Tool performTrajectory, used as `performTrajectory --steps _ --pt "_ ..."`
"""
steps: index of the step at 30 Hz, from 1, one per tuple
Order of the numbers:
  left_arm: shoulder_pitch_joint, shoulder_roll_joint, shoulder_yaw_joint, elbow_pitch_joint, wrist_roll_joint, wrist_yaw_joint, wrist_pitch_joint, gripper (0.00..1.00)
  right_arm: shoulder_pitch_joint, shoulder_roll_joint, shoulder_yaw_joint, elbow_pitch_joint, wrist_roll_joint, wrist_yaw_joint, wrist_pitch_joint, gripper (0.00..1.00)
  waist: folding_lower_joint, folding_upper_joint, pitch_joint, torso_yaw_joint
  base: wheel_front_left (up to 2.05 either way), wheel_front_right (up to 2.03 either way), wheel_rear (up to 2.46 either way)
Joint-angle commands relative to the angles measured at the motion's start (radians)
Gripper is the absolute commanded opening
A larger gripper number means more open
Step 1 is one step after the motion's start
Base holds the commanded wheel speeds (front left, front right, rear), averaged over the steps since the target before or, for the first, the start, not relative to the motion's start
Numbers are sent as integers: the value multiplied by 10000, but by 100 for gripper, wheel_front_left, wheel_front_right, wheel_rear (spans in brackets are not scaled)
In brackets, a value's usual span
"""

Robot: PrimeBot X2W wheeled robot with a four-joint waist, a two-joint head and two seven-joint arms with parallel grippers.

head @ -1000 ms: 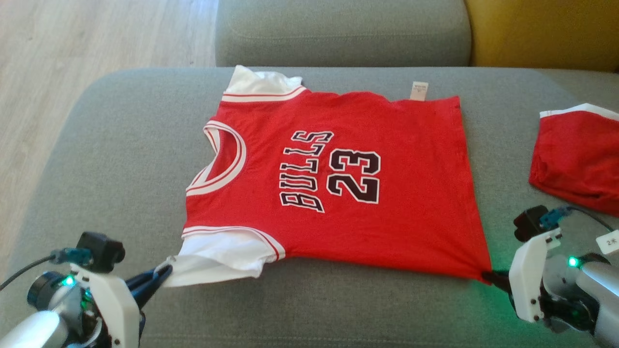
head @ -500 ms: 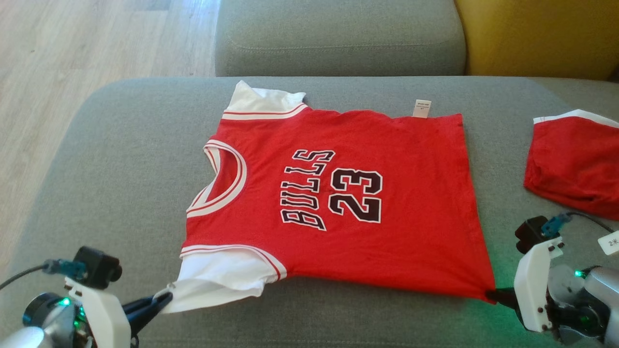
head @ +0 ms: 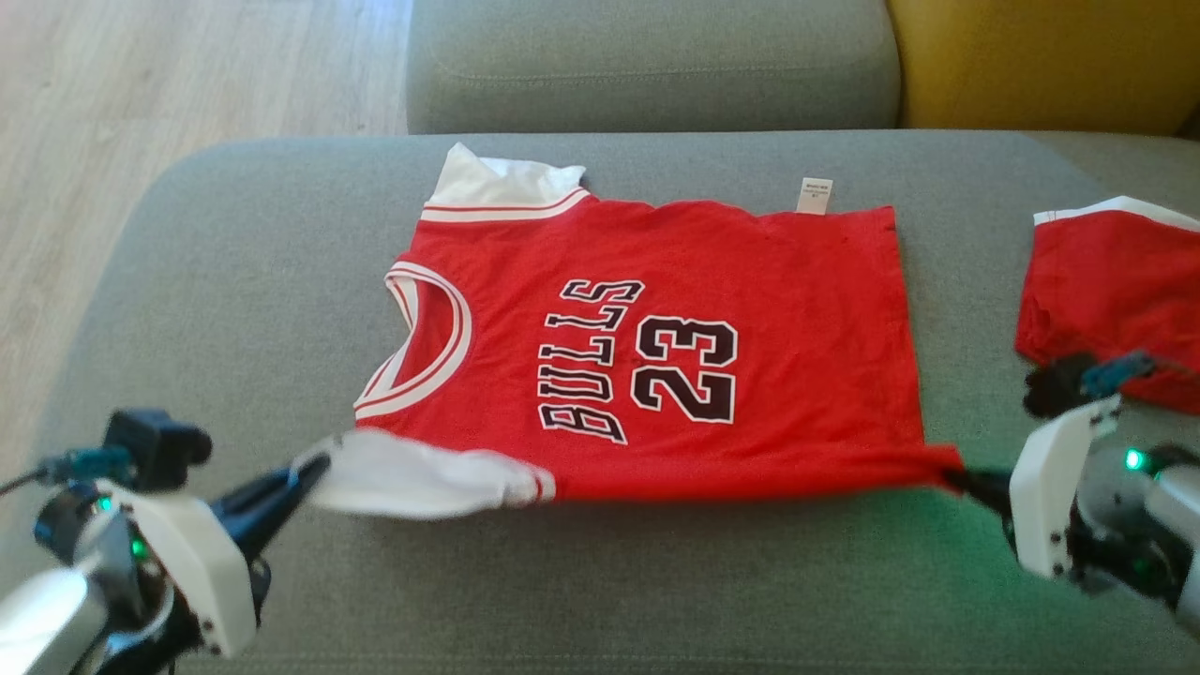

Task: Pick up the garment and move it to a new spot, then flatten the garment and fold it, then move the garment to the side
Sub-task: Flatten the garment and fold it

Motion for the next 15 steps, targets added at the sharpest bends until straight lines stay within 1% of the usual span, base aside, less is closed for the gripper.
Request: performTrajectory --steps 1,8,9,15 --pt "-897 306 694 -89 153 40 -225 0 -409 -204 -242 -36 -139 35 -218 0 0 0 49 -29 0 0 0" --pt "-1718 -145 784 266 556 98 -619 0 -1024 128 -439 298 -462 35 -660 0 0 0 394 -192 0 0 0" --pt "-1944 -287 747 418 668 98 -666 0 -1193 242 -447 397 -565 35 -740 0 0 0 504 -256 0 0 0" --pt "-2605 -726 731 1078 925 119 -923 0 -1655 697 -511 827 -814 35 -1039 0 0 0 880 -450 0 0 0"
